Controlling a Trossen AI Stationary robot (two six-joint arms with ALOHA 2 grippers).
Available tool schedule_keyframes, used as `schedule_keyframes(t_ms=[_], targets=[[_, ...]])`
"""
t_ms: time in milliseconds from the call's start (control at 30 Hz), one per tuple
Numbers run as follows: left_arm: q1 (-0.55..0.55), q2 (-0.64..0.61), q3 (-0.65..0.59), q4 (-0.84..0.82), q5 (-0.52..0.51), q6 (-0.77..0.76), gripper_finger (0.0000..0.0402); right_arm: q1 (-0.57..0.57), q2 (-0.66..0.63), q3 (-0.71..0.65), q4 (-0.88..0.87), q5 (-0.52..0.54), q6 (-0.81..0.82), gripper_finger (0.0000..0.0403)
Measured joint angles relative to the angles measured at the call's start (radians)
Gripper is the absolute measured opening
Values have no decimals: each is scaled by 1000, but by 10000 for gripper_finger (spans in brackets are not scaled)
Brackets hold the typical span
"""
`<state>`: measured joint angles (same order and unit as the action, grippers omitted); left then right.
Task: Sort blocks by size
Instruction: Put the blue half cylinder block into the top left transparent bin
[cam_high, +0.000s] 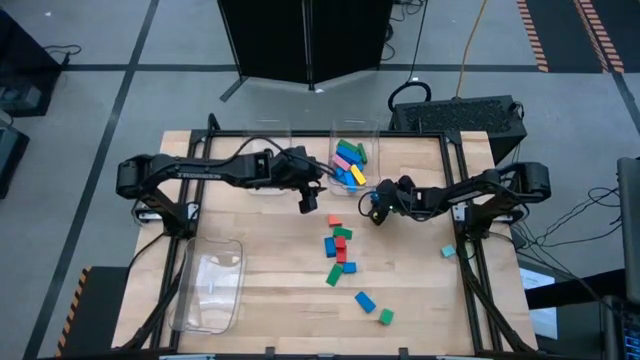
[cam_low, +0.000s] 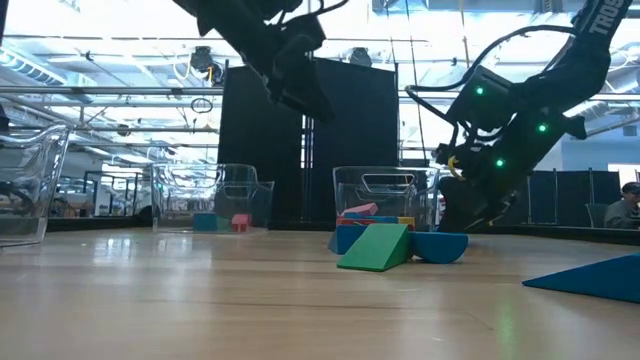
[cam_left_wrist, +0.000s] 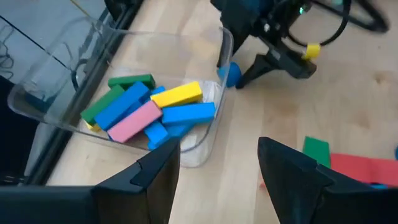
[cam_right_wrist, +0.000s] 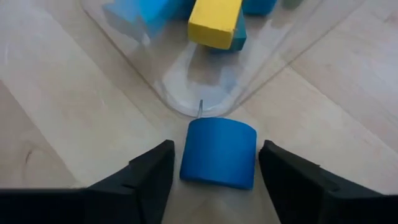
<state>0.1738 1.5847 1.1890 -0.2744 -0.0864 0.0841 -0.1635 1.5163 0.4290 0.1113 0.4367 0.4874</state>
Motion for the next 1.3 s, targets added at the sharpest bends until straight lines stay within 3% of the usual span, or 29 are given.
schedule_keyframes(t_ms=[267,467,733,867,1100,1300], targets=[[-16,0,-38,38,0,-27,217,5,0,0,-10,-34,27,165],[-81,0,-39,52,1,-27,217,39,-43,-2,-38,-39,29,157],[-177,7,-215,407,1,51,217,144,-189,-6,-122,-174,71,158],[-204,7,-289,511,-5,132,217,203,-243,-5,-32,-271,64,159],[-279,50,-314,661,-5,422,217,249,-233,-3,253,-448,26,158],[-304,122,-304,794,-20,465,217,268,-213,-2,337,-498,25,158]])
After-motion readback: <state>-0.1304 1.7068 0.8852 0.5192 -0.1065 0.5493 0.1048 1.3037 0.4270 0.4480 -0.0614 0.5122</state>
